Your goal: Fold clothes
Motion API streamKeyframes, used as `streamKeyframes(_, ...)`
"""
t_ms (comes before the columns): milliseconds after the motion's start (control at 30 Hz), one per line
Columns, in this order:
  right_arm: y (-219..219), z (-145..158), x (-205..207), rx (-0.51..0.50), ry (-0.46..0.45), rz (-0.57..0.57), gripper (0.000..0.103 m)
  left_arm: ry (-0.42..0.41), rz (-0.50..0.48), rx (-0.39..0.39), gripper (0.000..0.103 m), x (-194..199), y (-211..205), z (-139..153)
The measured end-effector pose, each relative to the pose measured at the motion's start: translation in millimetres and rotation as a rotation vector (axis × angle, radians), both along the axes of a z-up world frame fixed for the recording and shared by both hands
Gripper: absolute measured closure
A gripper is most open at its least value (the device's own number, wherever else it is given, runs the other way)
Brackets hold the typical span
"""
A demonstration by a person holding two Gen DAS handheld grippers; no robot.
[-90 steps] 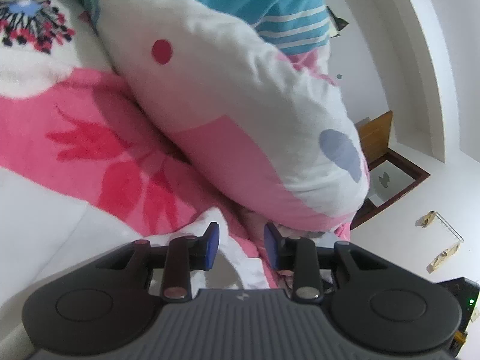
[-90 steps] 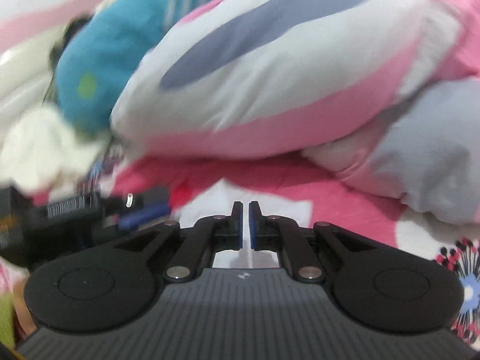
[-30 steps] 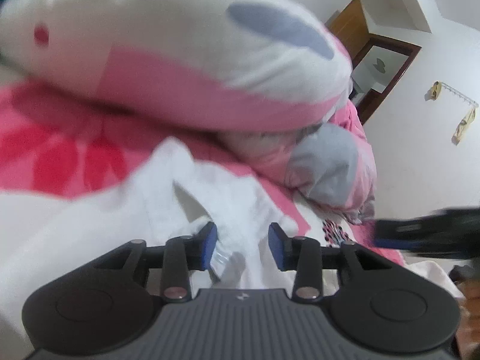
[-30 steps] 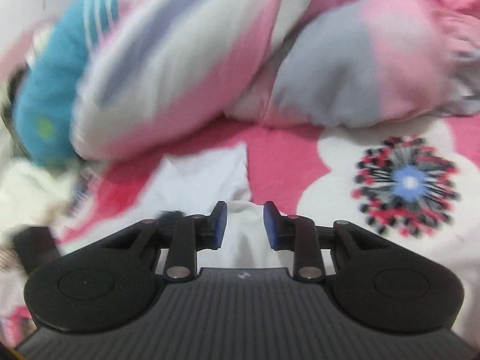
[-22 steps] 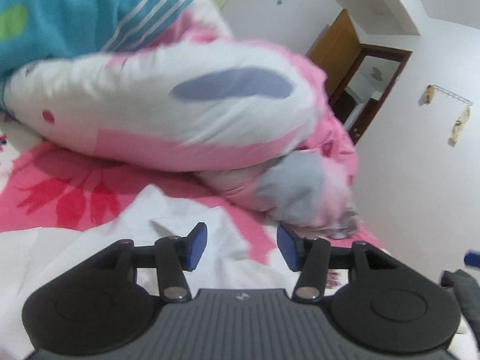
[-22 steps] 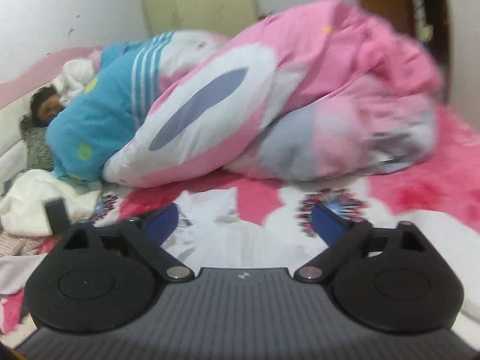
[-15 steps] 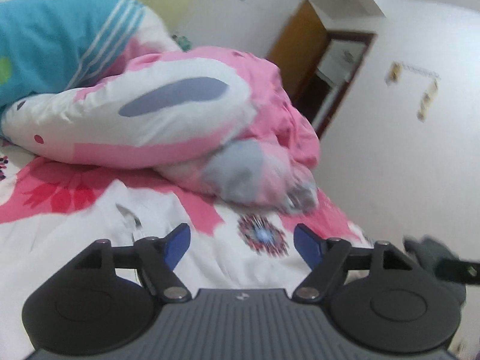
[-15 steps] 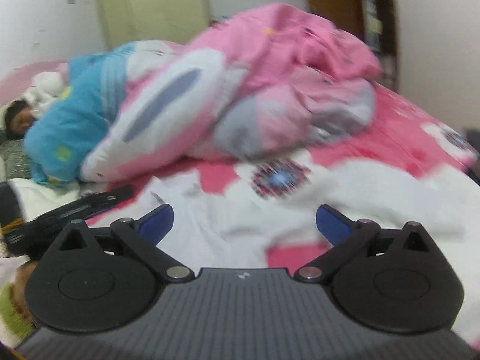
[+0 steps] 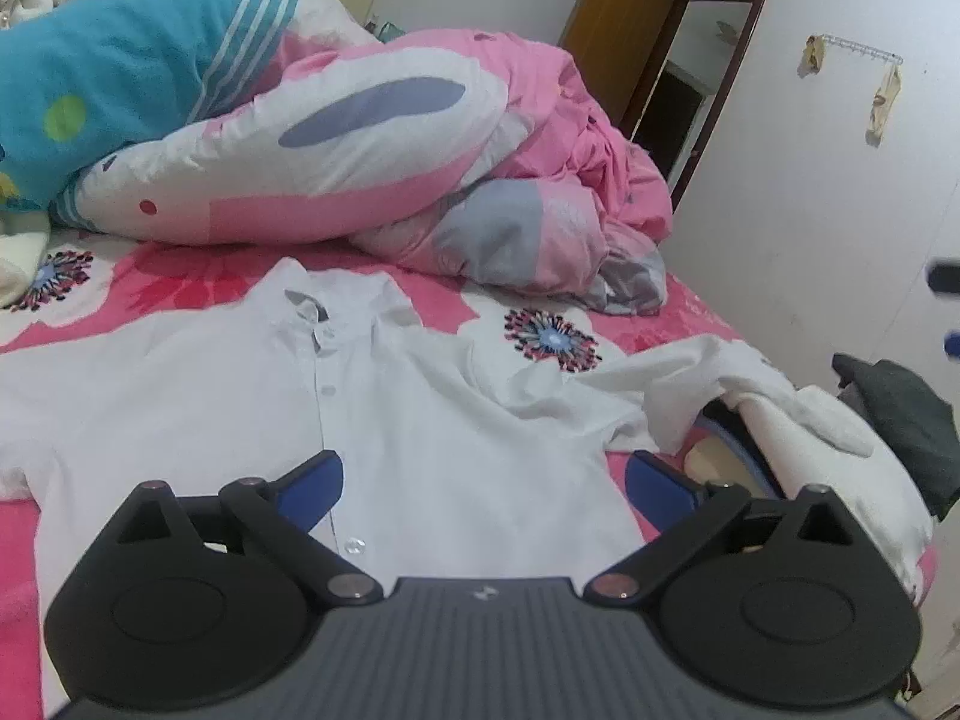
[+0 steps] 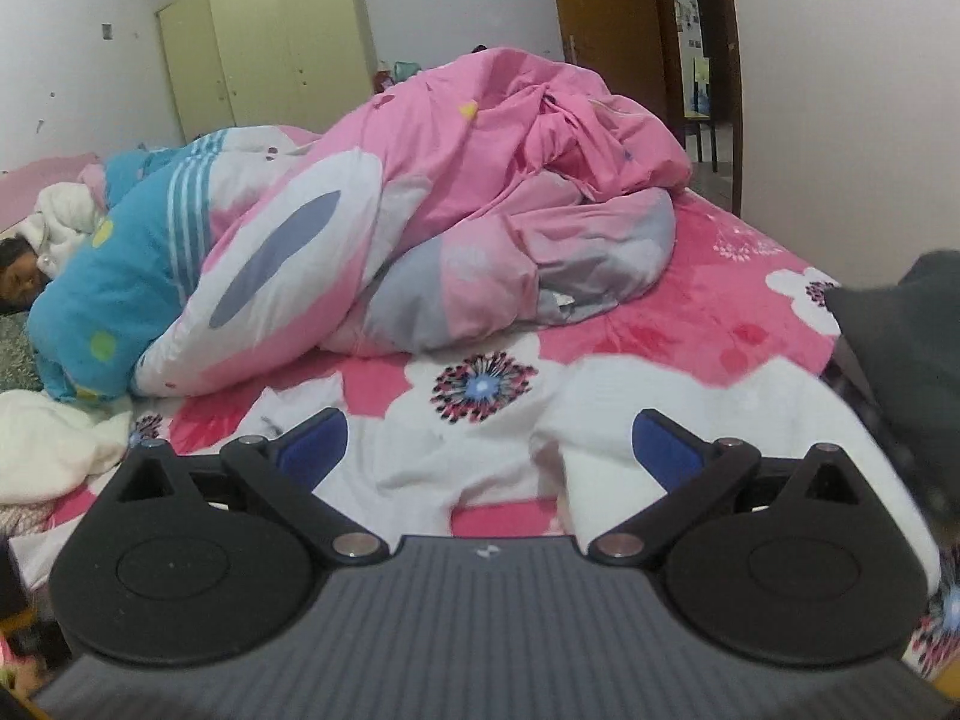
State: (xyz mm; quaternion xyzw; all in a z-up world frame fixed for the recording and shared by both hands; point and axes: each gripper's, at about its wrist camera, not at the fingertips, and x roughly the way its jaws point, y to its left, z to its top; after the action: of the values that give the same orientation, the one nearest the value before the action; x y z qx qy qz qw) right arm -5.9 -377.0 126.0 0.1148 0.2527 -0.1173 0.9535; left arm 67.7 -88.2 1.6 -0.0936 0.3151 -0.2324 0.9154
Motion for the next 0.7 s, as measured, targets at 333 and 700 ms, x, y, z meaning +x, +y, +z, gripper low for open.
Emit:
streamKeyframes(333,-115.2,-51.3,-14.5,0.151,-0.029,-0.239,0.001,0.017,-0.060,0.066,0.000,4.2,-19.0,-25.4)
streamKeyframes(700,-185.4,-120.2,-14.3,0.498,0.023,-0.265,0.016,0.020,-0.122,0.074,0.000,-1.6,-43.5,-40.9)
